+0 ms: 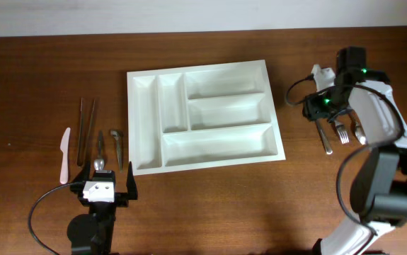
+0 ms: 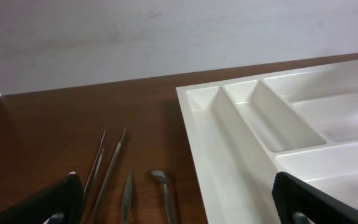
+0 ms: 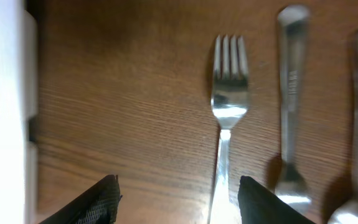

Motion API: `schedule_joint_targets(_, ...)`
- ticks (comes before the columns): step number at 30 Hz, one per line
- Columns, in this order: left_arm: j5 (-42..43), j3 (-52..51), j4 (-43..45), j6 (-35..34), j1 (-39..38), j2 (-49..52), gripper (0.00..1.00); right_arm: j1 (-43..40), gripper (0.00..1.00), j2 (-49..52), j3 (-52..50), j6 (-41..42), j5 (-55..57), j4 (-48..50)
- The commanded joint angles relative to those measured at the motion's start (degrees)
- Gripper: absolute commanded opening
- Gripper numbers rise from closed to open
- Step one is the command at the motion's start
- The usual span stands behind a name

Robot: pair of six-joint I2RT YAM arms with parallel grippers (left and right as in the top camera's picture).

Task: Pack container
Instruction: 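Move the right gripper over the forks and grasp a silver fork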

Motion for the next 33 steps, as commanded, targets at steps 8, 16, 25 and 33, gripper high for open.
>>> schedule_joint_targets(8,-0.6,-0.5,0.1,0.9,-0.3,-0.4,0.99,0.2,0.58,6.6,1.1,-1.9,3.0,3.6)
schedule_joint_targets(16,-0.6,-0.5,0.1,0.9,-0.3,-0.4,0.99,0.2,0.57,7.7,1.1,-1.8,5.6,7.2)
schedule_joint_targets(25,-0.6,-0.5,0.1,0.9,-0.3,-0.4,0.99,-0.3,0.57,9.9,1.1,-1.8,7.1,9.6)
schedule_joint_targets(33,-0.6,-0.5,0.1,0.9,-0.3,-0.4,0.99,-0.6,0.43,12.7,1.1,-1.8,6.9,10.5)
